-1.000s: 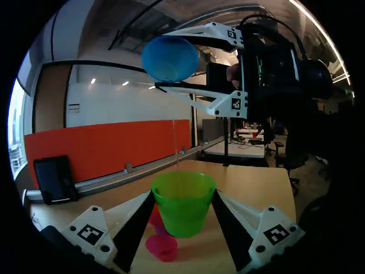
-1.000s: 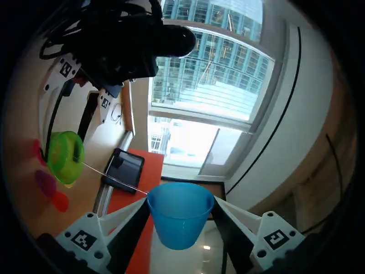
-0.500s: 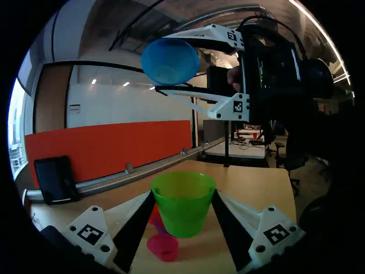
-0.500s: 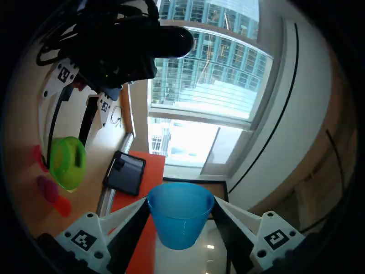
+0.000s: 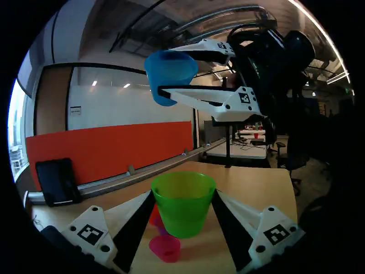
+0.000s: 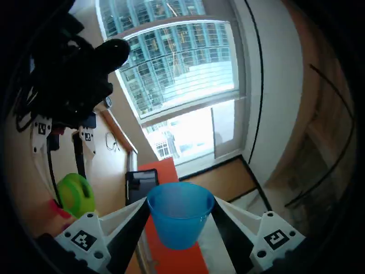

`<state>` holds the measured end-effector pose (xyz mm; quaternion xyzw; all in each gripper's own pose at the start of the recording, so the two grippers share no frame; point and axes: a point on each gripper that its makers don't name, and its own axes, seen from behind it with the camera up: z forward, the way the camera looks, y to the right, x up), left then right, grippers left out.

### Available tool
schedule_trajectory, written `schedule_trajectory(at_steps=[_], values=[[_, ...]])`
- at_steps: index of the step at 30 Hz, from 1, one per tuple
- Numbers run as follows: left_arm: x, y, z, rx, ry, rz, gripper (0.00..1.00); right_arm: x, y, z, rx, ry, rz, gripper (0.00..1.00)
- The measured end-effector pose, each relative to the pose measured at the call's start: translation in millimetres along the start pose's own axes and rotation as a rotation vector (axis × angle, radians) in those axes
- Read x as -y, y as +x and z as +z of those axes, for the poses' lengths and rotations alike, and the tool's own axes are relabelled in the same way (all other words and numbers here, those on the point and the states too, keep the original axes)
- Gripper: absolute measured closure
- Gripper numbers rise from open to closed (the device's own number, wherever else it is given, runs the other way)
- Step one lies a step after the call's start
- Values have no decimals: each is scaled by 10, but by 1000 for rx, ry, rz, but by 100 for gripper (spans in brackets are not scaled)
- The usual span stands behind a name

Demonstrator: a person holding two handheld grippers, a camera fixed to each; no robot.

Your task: Pour water

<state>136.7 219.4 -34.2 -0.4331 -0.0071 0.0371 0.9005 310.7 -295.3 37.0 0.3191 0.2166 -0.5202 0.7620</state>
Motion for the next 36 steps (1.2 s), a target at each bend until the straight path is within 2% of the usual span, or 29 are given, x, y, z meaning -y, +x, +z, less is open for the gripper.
schedule_trajectory(at_steps=[17,24,30,36], values=[[18,69,-13,-7,11,18,15,179,18,-135,27,58,571,8],[20,92,-30,-12,14,21,15,215,83,-183,8,85,793,8],[43,97,-39,-11,21,25,15,195,105,-200,-6,83,936,8],[71,101,-49,-10,26,25,15,188,112,-222,-18,84,1002,8]])
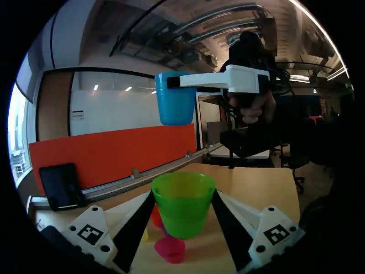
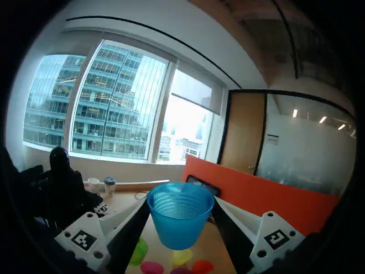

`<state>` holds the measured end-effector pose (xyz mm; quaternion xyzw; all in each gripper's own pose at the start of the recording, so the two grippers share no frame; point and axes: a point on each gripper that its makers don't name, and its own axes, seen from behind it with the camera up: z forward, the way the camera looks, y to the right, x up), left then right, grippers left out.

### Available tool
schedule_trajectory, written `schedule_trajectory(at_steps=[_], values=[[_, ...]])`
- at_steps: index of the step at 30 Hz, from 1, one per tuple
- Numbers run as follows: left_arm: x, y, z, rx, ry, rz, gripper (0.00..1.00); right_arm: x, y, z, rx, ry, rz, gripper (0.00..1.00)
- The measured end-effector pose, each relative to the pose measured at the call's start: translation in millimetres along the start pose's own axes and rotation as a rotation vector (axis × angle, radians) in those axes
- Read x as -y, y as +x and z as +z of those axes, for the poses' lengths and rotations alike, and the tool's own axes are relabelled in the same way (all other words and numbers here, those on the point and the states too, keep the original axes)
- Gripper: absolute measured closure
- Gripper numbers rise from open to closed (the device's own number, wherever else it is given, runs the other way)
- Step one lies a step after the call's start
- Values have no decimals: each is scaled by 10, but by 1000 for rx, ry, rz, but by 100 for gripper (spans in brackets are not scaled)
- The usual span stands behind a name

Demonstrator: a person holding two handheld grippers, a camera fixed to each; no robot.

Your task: Pour water

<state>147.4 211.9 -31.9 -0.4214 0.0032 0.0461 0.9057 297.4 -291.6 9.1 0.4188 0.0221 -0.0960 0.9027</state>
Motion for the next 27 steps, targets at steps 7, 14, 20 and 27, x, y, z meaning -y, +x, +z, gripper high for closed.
schedule_trajectory(at_steps=[7,14,20,27], values=[[107,-13,-36,10,20,2,15,-72,-29,-69,-5,-13,27,8],[287,-32,-109,20,55,3,15,-218,-156,-198,11,-39,40,7],[459,-104,-175,40,90,16,15,-369,-337,-316,33,-66,33,7],[654,-204,-235,71,123,19,15,-563,-567,-453,58,-104,31,7]])
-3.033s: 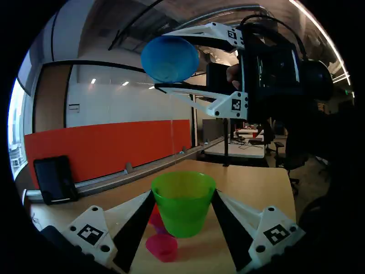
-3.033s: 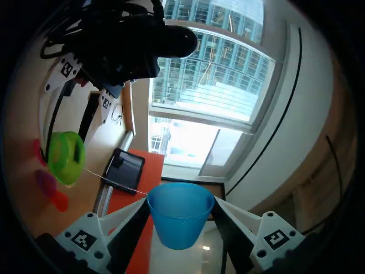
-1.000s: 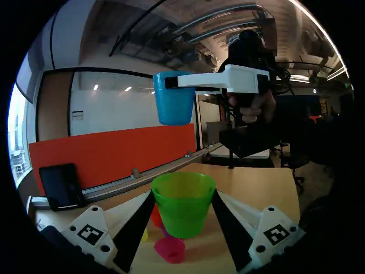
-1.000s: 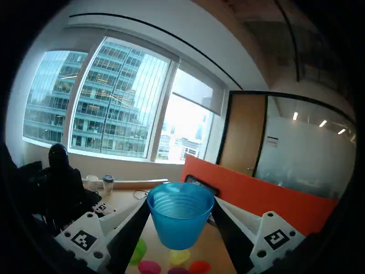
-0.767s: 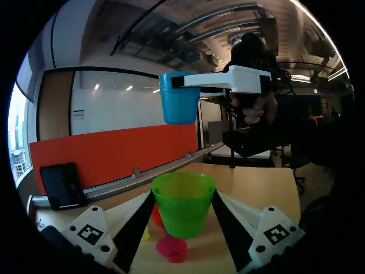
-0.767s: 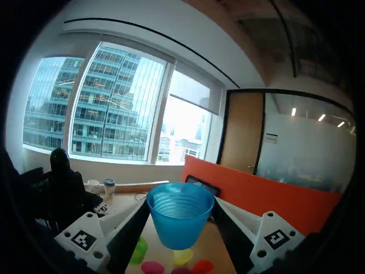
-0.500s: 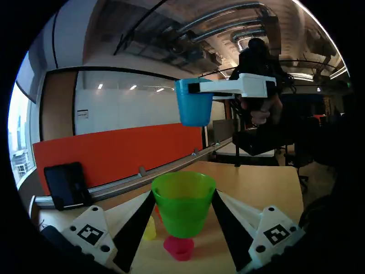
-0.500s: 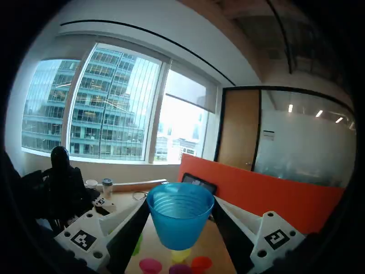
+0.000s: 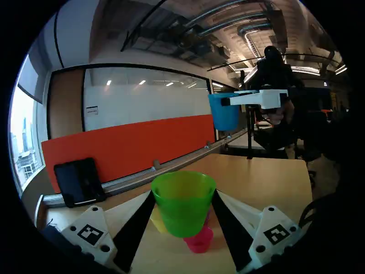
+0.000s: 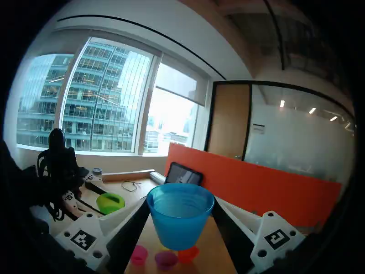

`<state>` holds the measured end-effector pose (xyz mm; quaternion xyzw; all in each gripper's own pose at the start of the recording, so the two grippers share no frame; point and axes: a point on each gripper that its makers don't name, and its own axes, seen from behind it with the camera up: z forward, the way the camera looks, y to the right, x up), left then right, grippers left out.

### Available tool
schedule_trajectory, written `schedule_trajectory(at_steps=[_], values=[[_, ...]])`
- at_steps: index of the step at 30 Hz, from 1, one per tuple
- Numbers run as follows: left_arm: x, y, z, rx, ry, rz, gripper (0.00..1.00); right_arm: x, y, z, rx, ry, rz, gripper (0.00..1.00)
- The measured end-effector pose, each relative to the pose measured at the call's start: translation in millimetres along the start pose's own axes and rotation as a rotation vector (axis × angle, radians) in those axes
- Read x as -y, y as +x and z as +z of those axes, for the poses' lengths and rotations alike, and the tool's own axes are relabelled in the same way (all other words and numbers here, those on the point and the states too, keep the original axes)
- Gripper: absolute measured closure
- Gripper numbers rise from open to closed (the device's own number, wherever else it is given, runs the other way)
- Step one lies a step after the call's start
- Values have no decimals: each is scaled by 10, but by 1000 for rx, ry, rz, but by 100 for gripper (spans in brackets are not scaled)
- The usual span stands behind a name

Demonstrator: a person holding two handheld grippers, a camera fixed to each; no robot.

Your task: Pour water

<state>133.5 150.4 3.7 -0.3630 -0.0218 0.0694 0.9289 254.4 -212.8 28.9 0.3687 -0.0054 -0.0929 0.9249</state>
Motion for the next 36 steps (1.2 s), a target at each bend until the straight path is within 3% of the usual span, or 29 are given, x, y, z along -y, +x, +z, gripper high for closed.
schedule_trajectory(at_steps=[14,36], values=[[176,-297,12,82,21,4,14,-168,-503,-66,72,-23,-19,7],[224,-912,93,260,0,25,14,-118,-1425,-17,231,51,62,6]])
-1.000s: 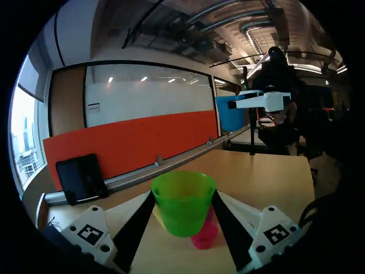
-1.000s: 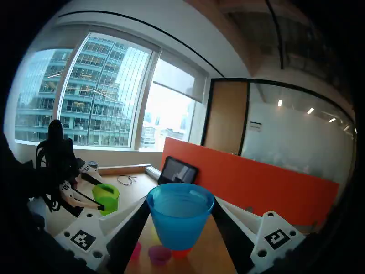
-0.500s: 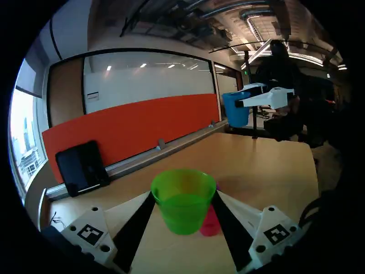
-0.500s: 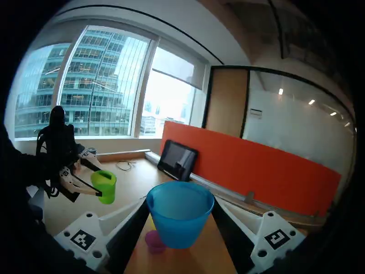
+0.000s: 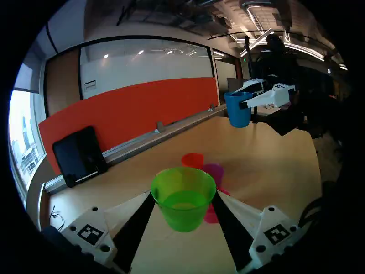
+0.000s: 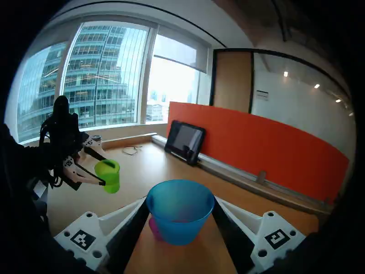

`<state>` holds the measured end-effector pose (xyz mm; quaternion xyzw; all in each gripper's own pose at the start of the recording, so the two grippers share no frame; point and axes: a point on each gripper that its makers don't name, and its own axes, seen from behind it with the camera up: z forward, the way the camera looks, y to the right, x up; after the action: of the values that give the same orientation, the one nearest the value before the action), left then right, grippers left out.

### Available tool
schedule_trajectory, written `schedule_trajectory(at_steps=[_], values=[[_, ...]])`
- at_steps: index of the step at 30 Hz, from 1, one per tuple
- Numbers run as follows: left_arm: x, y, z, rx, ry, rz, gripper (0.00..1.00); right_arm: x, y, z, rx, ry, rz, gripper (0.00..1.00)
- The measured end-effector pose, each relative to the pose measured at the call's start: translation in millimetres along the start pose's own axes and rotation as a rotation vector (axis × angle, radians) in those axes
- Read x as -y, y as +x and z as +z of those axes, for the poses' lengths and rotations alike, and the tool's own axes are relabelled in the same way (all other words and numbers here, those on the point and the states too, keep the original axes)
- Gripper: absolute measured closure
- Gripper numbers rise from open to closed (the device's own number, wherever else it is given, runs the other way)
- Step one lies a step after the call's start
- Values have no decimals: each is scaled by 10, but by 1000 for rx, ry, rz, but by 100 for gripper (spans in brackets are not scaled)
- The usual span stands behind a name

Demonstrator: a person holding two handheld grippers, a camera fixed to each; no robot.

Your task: Pour water

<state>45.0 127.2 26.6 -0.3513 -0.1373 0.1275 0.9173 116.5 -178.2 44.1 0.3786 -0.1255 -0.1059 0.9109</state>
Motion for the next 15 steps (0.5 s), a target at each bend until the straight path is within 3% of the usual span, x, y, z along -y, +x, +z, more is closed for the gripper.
schedule_trajectory(at_steps=[15], values=[[-18,-428,149,123,-36,-8,14,5,-549,194,105,35,21,6]])
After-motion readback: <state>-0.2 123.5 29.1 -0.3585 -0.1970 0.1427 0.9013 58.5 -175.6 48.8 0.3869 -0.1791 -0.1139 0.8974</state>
